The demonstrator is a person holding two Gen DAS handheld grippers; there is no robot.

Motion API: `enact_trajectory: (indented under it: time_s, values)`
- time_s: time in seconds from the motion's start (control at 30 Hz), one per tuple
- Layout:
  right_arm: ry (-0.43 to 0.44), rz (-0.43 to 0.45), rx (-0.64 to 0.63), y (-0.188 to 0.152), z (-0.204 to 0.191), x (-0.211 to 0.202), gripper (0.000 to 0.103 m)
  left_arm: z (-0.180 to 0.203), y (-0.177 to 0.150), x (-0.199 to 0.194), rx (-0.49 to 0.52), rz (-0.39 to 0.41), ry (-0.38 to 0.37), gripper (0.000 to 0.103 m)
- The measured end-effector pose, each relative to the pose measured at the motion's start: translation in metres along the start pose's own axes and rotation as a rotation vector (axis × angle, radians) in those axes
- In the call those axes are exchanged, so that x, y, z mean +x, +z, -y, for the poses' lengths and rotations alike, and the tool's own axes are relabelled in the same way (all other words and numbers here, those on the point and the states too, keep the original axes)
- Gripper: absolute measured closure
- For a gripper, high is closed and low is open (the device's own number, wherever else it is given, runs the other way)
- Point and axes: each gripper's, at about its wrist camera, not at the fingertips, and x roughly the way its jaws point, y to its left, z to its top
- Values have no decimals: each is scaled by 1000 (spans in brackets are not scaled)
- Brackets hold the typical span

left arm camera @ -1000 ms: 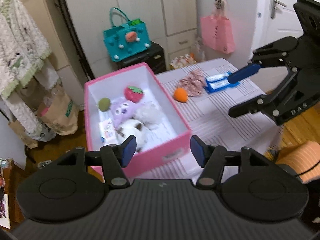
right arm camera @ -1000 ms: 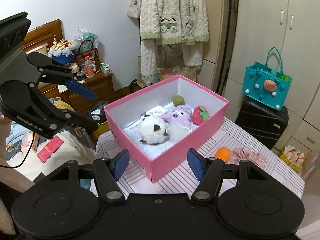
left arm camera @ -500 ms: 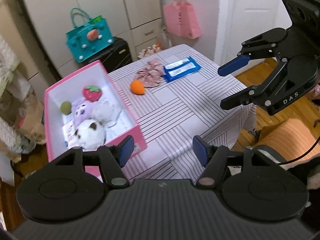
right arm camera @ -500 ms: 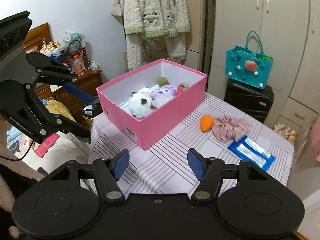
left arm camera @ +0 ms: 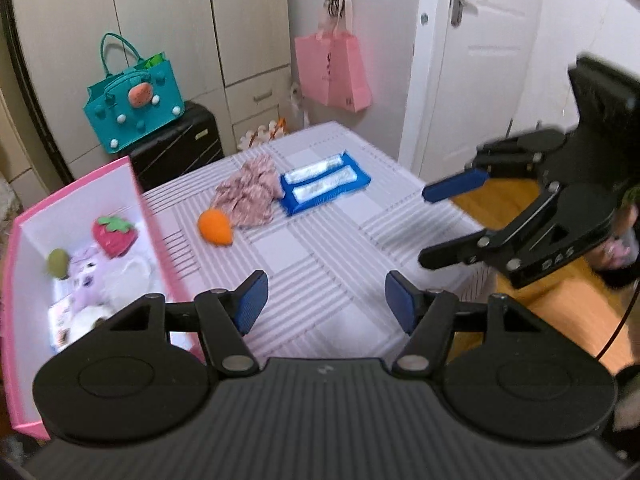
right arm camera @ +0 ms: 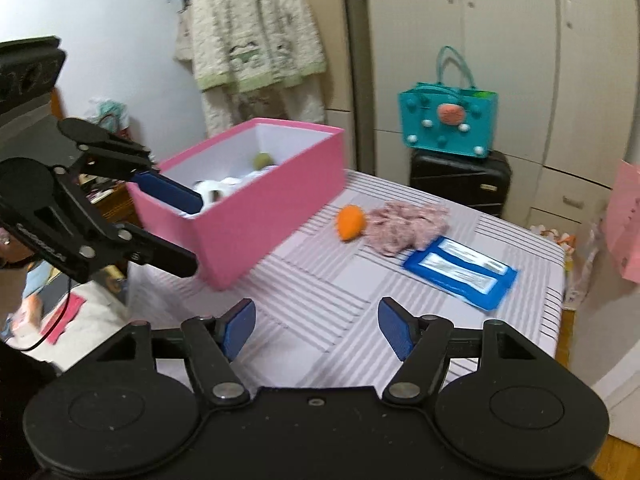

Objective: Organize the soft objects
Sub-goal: 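Move both grippers to the blue wet-wipes pack and close on it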

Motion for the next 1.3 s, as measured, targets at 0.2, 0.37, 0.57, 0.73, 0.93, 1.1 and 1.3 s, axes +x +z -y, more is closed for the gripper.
enact_trajectory:
  time_s: [0.2, 0.37, 0.57, 0.73, 0.93, 1.1, 1.3]
  values:
    - [-91, 61, 68, -18, 43, 19, 22, 4, 6, 51, -28, 59, 48, 39]
    - [-227, 87, 68, -30, 71, 45, 22, -6, 12, 96, -121, 52, 22, 41]
    - [-233, 90, 230, -30, 118, 66, 22, -28, 23, 137, -268, 82, 4, 49]
    - [-165, 102, 454, -23, 160, 77, 22, -42, 29, 168, -378, 65, -36, 61]
    - [-166, 73, 528, -13, 181, 104, 26, -44, 33, 200, -412, 70, 78, 67]
    - [-158, 61, 599, -17, 191, 122, 45, -47, 37, 212, -406, 73, 110, 71]
    - [-118, 40, 612, -23, 193, 132, 61, -54, 34, 228, -446, 34, 99, 73]
